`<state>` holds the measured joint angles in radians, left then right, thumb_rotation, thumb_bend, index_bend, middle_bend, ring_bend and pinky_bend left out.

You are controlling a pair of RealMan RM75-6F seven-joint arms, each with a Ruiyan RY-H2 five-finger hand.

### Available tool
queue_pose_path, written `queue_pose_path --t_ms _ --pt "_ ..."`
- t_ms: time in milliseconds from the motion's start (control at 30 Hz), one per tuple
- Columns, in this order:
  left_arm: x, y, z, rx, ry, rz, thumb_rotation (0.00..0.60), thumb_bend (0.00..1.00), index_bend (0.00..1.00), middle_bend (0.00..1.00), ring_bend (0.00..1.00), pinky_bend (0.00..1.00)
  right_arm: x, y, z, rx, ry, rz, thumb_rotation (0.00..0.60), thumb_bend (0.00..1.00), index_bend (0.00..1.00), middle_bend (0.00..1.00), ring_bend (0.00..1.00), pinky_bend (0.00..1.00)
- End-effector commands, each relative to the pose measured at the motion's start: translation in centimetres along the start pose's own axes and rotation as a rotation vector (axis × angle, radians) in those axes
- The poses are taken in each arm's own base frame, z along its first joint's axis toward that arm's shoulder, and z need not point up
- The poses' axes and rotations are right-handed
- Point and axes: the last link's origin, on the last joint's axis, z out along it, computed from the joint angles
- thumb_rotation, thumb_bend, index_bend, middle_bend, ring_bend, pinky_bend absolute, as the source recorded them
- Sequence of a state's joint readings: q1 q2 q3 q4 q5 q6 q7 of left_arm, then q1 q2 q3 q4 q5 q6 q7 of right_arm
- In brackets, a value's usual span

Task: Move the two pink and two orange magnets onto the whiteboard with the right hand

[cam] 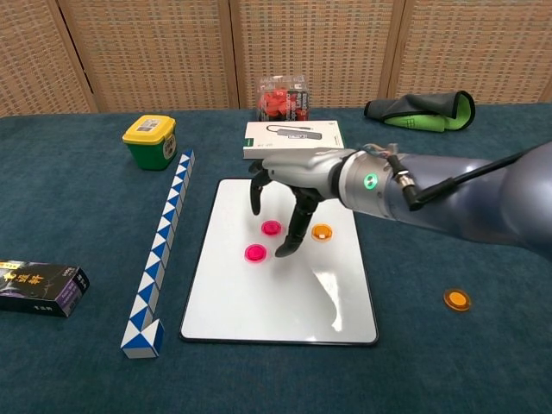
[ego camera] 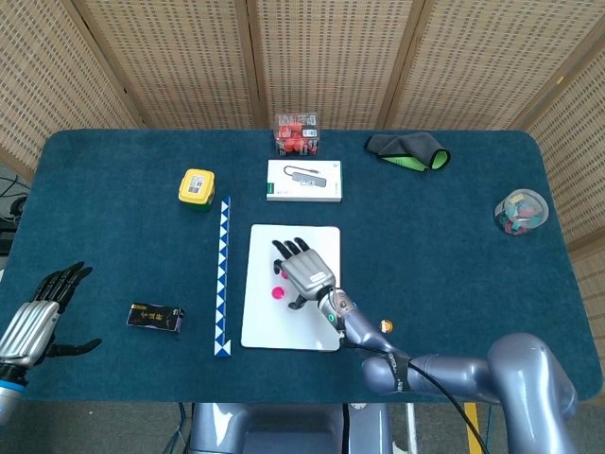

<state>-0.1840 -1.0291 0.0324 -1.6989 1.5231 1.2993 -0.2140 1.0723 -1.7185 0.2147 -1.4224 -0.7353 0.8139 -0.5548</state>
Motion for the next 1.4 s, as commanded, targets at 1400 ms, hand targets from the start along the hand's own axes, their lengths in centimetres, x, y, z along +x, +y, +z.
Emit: queue_pose_path --t_ms 1400 --pt "0.1 0.1 -0.4 -0.014 0.031 0.000 0.600 0.00 0.00 0.00 0.00 0.00 -7.4 13.5 -15.9 -0.126 0.013 0.030 0.600 0.26 0.41 0.00 0.00 0.00"
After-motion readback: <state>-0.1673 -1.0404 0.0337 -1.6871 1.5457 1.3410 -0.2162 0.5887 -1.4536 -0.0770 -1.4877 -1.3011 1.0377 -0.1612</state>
